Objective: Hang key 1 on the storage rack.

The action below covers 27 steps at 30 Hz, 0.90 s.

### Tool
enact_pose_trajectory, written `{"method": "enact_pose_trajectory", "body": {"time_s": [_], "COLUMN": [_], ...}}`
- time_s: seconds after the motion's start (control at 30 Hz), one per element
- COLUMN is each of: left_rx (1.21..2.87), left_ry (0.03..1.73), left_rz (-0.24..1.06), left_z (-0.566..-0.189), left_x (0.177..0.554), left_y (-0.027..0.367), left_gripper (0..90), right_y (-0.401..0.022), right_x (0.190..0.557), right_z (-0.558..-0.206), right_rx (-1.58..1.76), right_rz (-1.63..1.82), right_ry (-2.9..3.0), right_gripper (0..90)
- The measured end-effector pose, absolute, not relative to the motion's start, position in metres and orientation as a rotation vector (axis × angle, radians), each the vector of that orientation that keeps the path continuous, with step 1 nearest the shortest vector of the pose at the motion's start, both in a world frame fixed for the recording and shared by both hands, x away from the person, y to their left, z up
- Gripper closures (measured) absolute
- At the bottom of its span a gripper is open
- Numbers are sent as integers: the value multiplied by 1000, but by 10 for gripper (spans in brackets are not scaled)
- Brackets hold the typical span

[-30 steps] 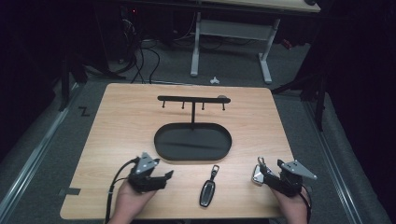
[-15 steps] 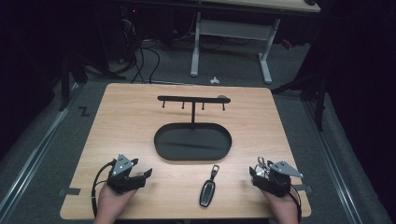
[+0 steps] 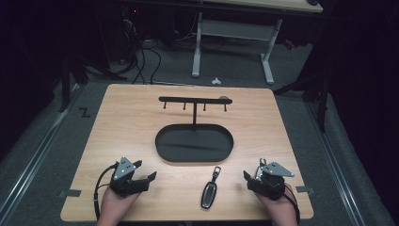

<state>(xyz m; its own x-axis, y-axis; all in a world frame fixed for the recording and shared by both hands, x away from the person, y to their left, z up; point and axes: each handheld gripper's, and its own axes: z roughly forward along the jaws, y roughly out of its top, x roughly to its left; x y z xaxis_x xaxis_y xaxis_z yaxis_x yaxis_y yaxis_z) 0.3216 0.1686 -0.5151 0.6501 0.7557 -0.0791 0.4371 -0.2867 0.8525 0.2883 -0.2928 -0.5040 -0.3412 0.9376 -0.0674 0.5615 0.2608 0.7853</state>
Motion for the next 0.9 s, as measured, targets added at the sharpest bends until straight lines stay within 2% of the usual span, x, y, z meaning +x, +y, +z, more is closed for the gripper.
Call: {"method": "enact_pose_trajectory", "body": {"time_s": [0.2,0.63,0.9], "left_rx": [1932,1973,2004], "left_ry": [926,888,873], "left_rz": [417,417,436], "left_z": [-515,-517,-519], "left_x": [322,326,328], "left_y": [167,156,155], "left_gripper": [270,275,280], "right_y": [-285,-277,-278], "right_x": [288,294,293], "right_z": [-504,-507,-511], "right_rx": [1333,1334,1410], "right_rz": [879,793,745], "right_ry": [2045,2128,2147], "right_gripper": [333,312,329]}}
